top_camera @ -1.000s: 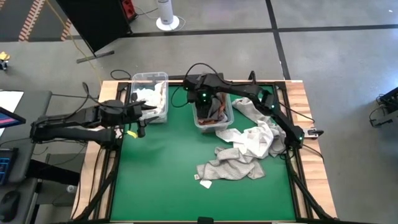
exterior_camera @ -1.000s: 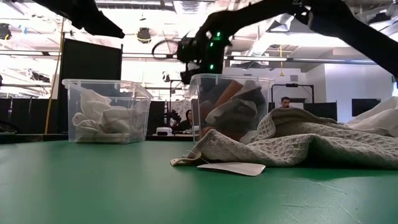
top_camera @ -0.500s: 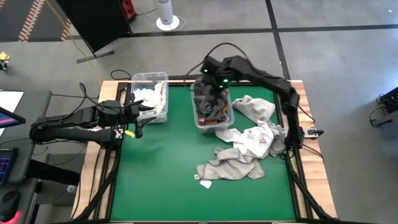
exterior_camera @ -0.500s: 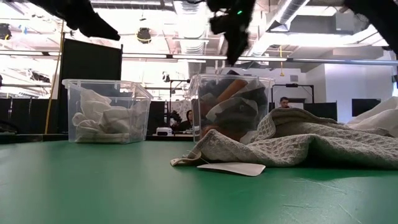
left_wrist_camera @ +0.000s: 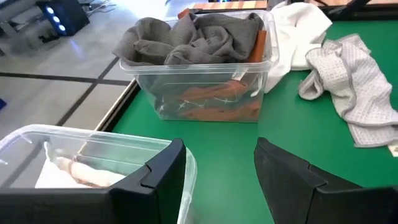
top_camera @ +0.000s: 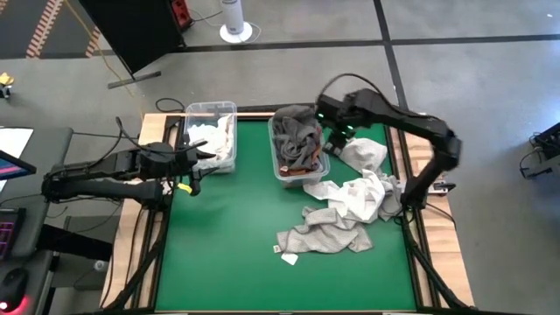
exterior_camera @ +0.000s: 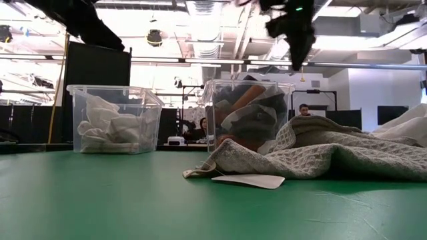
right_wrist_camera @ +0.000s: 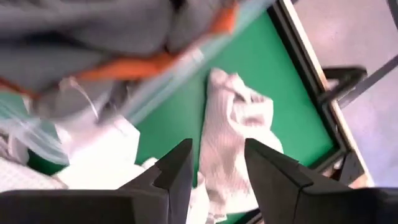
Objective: Sort towels by color in basket
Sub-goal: Put the light gray towel into the left transparent bin
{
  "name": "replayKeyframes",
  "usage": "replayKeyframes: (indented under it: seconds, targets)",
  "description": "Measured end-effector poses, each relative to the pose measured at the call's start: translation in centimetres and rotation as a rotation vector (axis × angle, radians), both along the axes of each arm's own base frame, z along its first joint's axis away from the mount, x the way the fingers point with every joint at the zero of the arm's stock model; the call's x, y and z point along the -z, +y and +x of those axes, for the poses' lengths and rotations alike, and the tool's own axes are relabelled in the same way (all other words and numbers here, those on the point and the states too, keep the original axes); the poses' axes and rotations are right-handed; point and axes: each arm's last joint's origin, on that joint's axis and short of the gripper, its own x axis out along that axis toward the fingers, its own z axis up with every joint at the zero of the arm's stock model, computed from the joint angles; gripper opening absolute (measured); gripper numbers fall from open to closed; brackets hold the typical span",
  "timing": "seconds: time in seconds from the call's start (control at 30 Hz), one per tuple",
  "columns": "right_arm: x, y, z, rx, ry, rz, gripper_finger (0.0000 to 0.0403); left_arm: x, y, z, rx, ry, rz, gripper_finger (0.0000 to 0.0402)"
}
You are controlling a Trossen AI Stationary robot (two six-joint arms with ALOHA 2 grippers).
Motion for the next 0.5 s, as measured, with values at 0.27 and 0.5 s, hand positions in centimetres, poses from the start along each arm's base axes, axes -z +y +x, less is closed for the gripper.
replayKeyframes:
  seconds: [0.27,0.5]
  targets:
    - [3.4,3.5,-5.0,0.141,-0.212,-0.171,0.0177,1.3,-0.9,3.2,0.118,-0.016,-0.038,0.0183]
    - [7.9,6.9,-6.4,0.119,-0.33,-0.113,0.0177,2.0,-3.3,9.6,0.331,-0.06,-0.082,0.0183]
